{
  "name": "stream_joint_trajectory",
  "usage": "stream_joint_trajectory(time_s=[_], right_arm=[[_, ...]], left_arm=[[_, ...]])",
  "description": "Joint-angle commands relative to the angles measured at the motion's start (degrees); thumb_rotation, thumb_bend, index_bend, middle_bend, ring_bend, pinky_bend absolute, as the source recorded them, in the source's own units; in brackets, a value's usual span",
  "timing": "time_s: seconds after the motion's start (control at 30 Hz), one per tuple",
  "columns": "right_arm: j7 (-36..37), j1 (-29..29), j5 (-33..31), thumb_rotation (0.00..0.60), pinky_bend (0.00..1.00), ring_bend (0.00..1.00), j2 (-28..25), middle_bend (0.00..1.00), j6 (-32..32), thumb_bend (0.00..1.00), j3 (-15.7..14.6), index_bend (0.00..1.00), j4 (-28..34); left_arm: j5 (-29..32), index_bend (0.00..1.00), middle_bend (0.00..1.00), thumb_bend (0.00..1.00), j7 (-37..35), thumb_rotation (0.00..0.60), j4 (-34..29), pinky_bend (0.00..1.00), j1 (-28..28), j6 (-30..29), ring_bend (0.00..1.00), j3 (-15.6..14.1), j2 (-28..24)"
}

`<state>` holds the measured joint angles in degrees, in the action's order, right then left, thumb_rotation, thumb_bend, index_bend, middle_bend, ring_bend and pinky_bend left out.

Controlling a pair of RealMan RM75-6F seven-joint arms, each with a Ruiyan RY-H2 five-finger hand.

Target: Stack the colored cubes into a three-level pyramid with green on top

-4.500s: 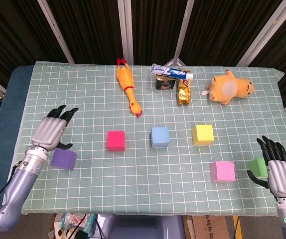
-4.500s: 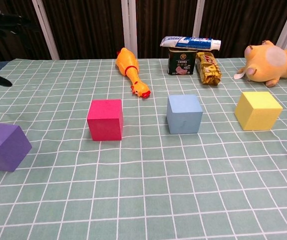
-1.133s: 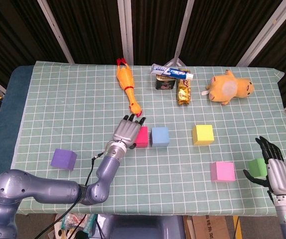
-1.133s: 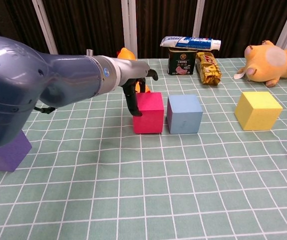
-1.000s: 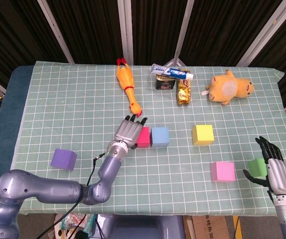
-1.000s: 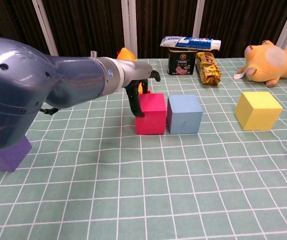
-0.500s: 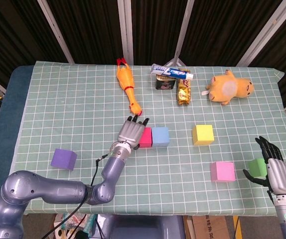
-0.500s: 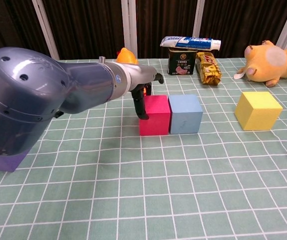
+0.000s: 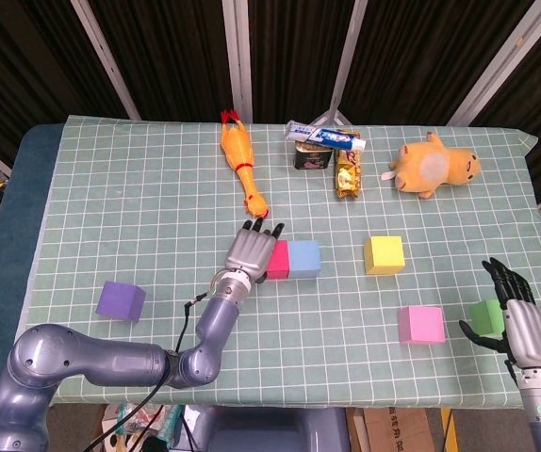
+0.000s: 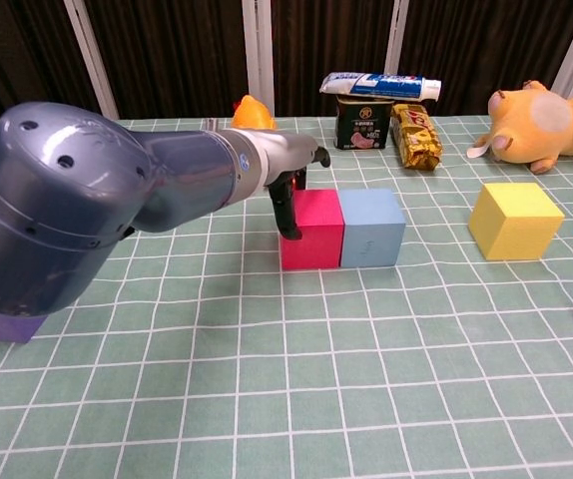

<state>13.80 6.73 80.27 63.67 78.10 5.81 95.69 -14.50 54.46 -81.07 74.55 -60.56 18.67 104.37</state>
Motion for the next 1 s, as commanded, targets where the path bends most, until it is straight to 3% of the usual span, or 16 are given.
stream_joint_trajectory(time_s=[0.03, 0.73, 1.0], right_arm=[[-0.01, 0.01, -0.05, 0.600, 0.00, 0.00, 0.01, 0.00, -0.01, 0.26, 0.02, 0.00, 0.00], [-0.11, -0.03, 0.09, 0.600, 0.00, 0.00, 0.02, 0.00, 0.07, 0.26, -0.08, 0.00, 0.22], [0.00, -0.02, 0.12, 0.600, 0.00, 0.00, -0.02, 0.00, 0.03, 0.26, -0.10, 0.00, 0.35]], left_arm=[[-0.09, 0.03, 0.31, 0.36, -0.16, 0.600, -0.05, 0.13, 0.00, 0.06, 0.05, 0.16, 0.02], [0.44, 0.02, 0.30, 0.35, 0.20, 0.600, -0.93, 0.13, 0.08, 0.03, 0.05, 0.09, -0.29], [1.16, 0.00, 0.22, 0.20, 0.64, 0.600, -1.15, 0.12, 0.31, 0.11, 0.05, 0.16, -0.28]])
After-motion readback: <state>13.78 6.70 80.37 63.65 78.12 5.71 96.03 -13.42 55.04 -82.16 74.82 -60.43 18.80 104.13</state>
